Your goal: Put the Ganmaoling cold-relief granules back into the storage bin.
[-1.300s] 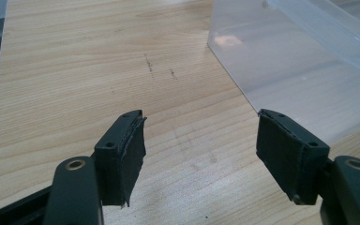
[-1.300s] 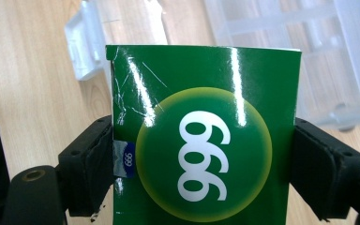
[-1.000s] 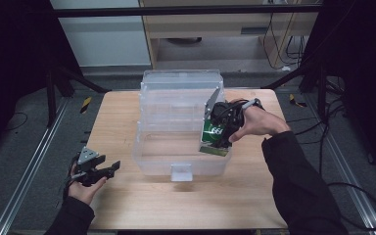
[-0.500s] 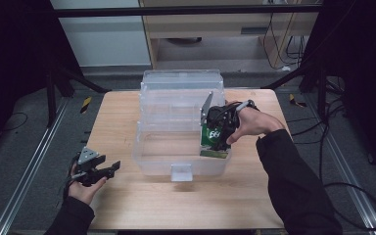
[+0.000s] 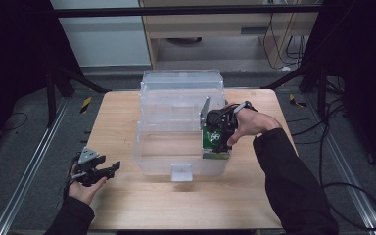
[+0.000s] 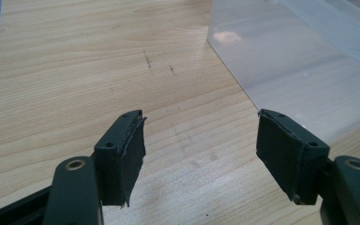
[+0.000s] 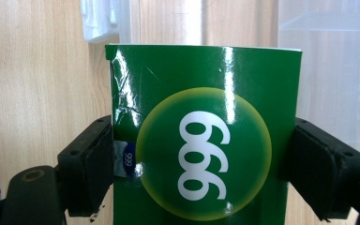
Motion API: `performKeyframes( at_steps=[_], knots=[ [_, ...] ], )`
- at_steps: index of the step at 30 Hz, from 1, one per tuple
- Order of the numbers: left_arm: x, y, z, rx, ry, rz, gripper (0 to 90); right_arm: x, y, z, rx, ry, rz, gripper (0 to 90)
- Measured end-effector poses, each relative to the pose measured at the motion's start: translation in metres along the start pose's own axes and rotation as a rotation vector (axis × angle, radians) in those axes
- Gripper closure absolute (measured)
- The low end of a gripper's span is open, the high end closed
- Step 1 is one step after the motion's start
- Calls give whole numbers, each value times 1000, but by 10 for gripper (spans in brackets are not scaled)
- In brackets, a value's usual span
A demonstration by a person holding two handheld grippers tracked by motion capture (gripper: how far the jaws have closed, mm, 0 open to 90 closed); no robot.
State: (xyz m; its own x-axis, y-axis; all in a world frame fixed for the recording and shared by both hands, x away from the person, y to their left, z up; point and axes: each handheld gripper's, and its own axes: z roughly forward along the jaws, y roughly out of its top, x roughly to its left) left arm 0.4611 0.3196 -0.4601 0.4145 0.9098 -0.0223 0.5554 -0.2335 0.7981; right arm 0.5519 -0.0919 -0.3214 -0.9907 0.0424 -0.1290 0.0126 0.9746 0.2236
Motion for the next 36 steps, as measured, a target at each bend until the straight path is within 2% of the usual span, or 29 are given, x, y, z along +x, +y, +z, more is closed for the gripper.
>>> performKeyframes(
  at_steps=[14, 16, 27, 36],
  knots=[
    [0, 0, 0, 0, -1, 2, 319, -1, 1, 15, 36, -3, -14, 169],
    [0, 0, 0, 3, -3, -2, 319, -2, 0, 18, 21, 2, 1, 168],
    [0, 0, 1, 4, -3, -1, 319, 0, -1, 19, 3, -6, 0, 184],
    [-1, 0, 0, 2, -7, 0, 318, -2, -2, 20, -6, 9, -1, 187]
  ],
)
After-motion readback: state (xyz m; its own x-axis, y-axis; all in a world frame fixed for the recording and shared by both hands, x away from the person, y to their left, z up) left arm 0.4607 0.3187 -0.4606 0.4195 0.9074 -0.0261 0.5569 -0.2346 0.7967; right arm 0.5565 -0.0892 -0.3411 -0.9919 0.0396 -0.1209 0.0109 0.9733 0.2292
